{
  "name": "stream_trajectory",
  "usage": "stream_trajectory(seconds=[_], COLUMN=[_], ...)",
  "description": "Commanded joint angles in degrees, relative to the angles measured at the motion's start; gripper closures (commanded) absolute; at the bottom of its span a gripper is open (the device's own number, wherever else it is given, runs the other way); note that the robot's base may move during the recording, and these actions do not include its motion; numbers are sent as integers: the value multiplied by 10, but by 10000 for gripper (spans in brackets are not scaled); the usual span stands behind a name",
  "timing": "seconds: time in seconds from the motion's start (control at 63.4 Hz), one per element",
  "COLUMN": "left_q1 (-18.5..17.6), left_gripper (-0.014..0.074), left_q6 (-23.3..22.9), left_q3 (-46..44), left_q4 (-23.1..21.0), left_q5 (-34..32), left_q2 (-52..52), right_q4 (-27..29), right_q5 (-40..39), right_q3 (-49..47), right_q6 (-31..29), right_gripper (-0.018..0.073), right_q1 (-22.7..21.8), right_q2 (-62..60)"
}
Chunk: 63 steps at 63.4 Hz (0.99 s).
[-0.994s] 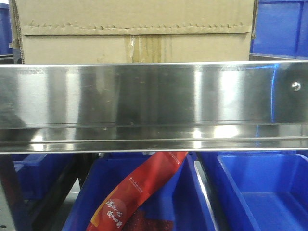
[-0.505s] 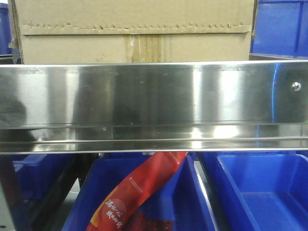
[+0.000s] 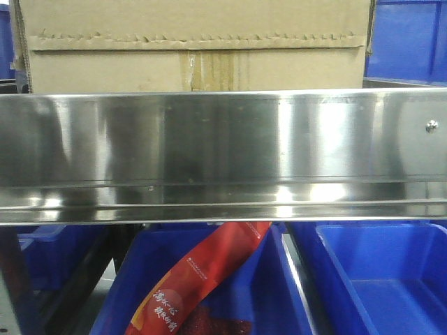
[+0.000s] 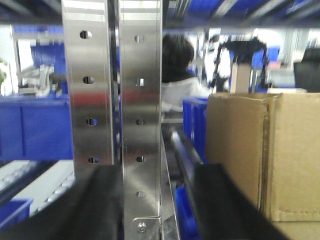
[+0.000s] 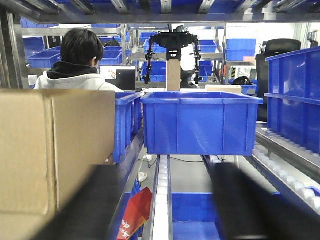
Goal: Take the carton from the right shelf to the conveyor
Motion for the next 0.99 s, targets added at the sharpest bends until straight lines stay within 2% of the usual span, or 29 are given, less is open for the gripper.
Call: stream_trajectory(seconds=[0.0,0.079,0.174,0.3,0.394,0.536,0.615,0.662,0.773,0.899,0.978], left_q1=[1,-4,-35,-103,-158,-239,-272,-282,-284,-269,-256], left_gripper=[250,208,171,172,172,172,172,172,172,172,172], left_q6=[4,4,12,60,64,64,64,61,7,-43,-58], left_q3=[-27,-38,-64,-134,-199,-299,-359,-400,-513,-635,-700], left_q4=[4,4,13,15,12,12,9,6,9,17,21], left_q5=[10,4,7,57,95,133,172,202,291,380,419], left_q2=[40,62,85,141,199,297,354,392,483,575,617], right_q4=[2,-1,-2,-2,2,4,4,4,6,23,23], right_q5=[3,-7,-12,35,66,67,70,81,136,223,271], right_q3=[-19,-19,-28,-74,-120,-180,-214,-236,-326,-454,-541], right_q6=[0,0,0,0,0,0,0,0,0,0,6], right_gripper=[75,-6,10,10,10,10,10,10,10,10,10], right_q1=[0,0,0,1,1,39,71,87,126,134,134], right_q2=[31,48,60,88,124,185,229,260,346,455,515])
